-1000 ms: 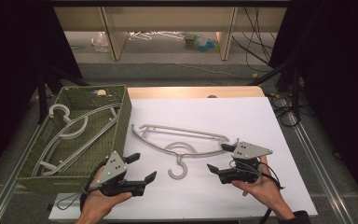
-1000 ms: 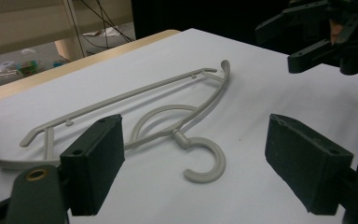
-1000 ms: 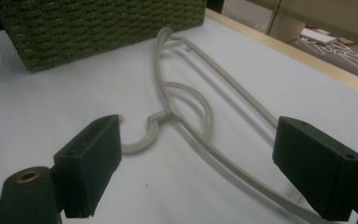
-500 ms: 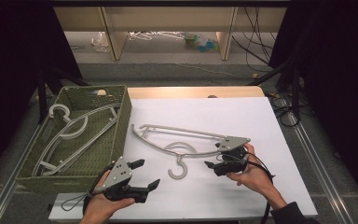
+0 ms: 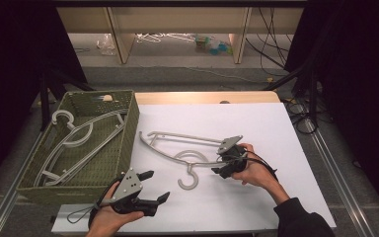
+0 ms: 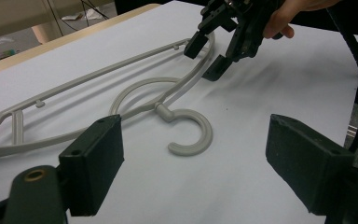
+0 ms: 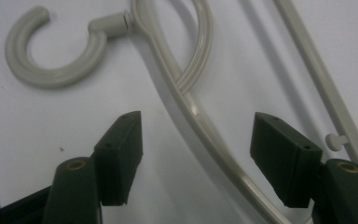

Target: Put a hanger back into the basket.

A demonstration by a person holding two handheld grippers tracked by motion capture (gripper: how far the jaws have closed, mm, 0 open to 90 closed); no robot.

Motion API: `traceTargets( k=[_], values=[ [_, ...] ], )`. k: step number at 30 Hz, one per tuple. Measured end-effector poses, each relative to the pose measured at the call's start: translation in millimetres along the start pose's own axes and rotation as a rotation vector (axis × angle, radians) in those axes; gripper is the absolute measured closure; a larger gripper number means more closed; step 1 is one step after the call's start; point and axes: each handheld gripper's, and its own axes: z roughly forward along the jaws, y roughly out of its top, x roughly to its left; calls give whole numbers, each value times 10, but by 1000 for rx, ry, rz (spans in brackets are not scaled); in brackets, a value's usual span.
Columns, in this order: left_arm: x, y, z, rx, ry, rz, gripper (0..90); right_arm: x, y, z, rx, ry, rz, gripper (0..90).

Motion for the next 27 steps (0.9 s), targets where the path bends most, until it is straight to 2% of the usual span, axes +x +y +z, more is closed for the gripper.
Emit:
traceTargets(
  k=[3, 9, 11, 13, 15, 18, 23, 27],
  values=[
    [3, -6, 5, 4, -2, -8, 190, -40, 56, 58, 20, 21, -4, 399],
    [10, -15, 16, 8, -4, -11, 194, -61, 166, 138, 51, 58, -25, 522],
    [12, -17, 16, 8, -3, -12, 194, -66, 183, 163, 71, 77, -19, 556],
    [13, -18, 16, 7, -1, -15, 196, -66, 178, 193, 109, 73, -16, 594],
    [13, -19, 15, 9, 0, -14, 197, -70, 180, 191, 112, 81, -3, 611],
    [12, -18, 15, 18, 5, -8, 200, -67, 201, 193, 131, 98, -9, 659],
    [12, -33, 30, 19, -2, -8, 201, -99, 217, 207, 146, 125, 8, 663],
    [9, -35, 26, 25, -2, -3, 213, -91, 234, 214, 156, 120, -16, 669]
  ],
)
